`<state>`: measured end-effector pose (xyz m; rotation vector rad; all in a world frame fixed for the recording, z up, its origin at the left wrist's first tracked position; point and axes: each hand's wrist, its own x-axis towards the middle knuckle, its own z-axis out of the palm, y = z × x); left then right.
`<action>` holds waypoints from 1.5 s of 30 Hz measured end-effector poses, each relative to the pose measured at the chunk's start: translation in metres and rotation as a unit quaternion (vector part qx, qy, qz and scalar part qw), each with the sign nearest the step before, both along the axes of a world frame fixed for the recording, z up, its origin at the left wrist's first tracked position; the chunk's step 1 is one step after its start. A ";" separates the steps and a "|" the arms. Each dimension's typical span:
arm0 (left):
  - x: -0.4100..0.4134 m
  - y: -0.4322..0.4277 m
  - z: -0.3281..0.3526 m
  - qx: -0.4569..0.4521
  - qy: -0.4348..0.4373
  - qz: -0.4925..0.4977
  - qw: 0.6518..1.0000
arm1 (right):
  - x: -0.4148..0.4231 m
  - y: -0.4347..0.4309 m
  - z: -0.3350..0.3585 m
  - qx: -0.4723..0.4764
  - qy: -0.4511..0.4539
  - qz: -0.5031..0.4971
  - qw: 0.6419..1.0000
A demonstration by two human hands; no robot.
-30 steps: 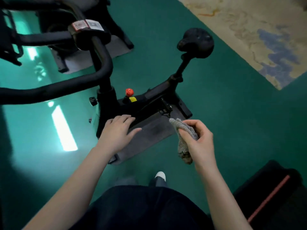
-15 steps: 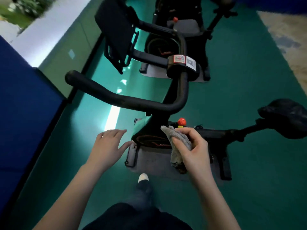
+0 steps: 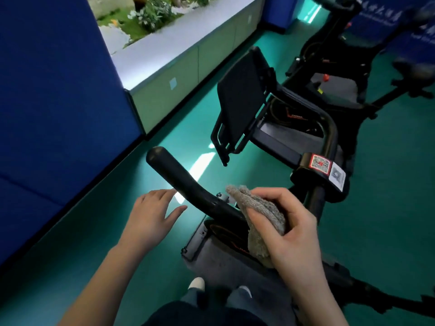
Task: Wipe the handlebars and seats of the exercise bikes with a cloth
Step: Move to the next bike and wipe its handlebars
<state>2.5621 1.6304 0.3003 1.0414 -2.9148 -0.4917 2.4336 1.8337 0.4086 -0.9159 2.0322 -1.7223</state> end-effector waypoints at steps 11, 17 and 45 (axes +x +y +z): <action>-0.003 0.060 0.035 -0.025 0.096 0.244 0.965 | -0.060 -0.039 -0.006 0.002 0.006 0.254 0.967; -0.028 0.100 0.053 -0.034 0.207 0.330 0.920 | -0.070 -0.064 0.007 -0.039 0.043 0.361 0.931; -0.057 0.107 0.057 0.167 0.481 0.413 0.755 | -0.028 -0.146 0.024 -0.022 0.368 0.386 0.846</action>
